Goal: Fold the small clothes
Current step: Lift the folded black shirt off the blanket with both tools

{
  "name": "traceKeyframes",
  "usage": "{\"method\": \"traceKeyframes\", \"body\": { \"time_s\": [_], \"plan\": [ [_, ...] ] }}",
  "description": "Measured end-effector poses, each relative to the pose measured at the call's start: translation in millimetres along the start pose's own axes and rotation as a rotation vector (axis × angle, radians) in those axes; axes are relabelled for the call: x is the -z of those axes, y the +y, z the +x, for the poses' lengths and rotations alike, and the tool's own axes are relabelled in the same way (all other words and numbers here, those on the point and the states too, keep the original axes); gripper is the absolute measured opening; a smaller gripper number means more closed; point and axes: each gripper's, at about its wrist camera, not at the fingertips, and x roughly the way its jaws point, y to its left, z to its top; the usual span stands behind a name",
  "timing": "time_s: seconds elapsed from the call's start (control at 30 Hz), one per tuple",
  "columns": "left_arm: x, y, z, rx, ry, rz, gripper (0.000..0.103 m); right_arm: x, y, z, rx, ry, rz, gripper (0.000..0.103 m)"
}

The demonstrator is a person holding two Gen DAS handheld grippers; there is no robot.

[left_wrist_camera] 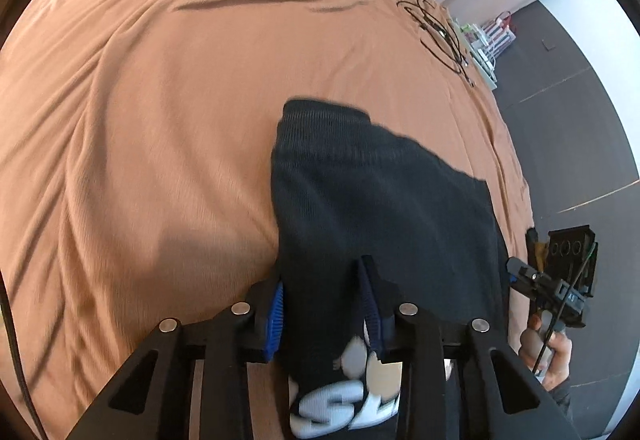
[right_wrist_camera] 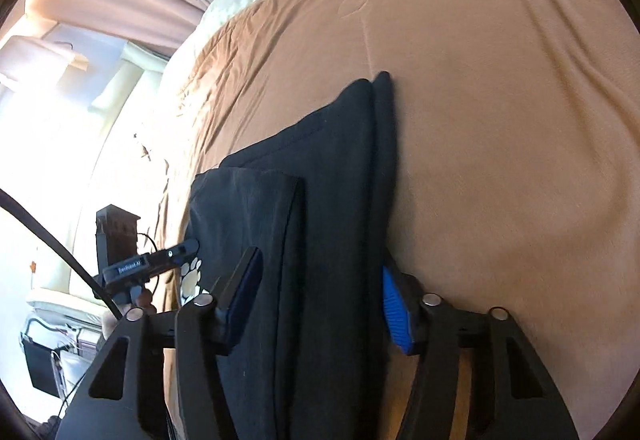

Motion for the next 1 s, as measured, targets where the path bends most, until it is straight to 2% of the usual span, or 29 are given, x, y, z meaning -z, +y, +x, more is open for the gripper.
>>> {"method": "traceKeyframes", "body": {
  "time_s": [0.13, 0.17, 0.23, 0.33, 0.4, 0.63, 0.8, 1.0],
  "plan": [
    [-12, 2, 7, 0.006, -0.024, -0.016, 0.027, -9, 15, 12, 0.056, 0.017, -0.054, 0.043],
    [-15, 3, 9, 0.005, -0.028, -0.019, 0.024, -12, 17, 15, 0.074, 0.015, -0.061, 0.039],
    [-20, 3, 12, -0.003, -0.033, -0.022, 0.021, -17, 20, 20, 0.125, 0.015, -0.058, 0.021],
    [-21, -1, 7, -0.024, -0.041, -0.017, 0.014, -16, 32, 17, 0.177, 0.006, -0.101, 0.013],
    [-19, -7, -3, -0.027, -0.059, 0.002, 0.009, -12, 41, 9, 0.194, -0.010, -0.125, 0.011],
    [-14, -40, -48, -0.005, -0.116, 0.061, 0.006, 10, 94, -24, 0.215, -0.094, -0.201, 0.010],
    [-6, -70, -87, 0.023, -0.161, 0.104, 0.006, 42, 130, -58, 0.246, -0.153, -0.257, 0.010],
    [13, -103, -137, 0.070, -0.212, 0.151, 0.006, 84, 175, -118, 0.261, -0.232, -0.307, 0.009]
  ]
}}
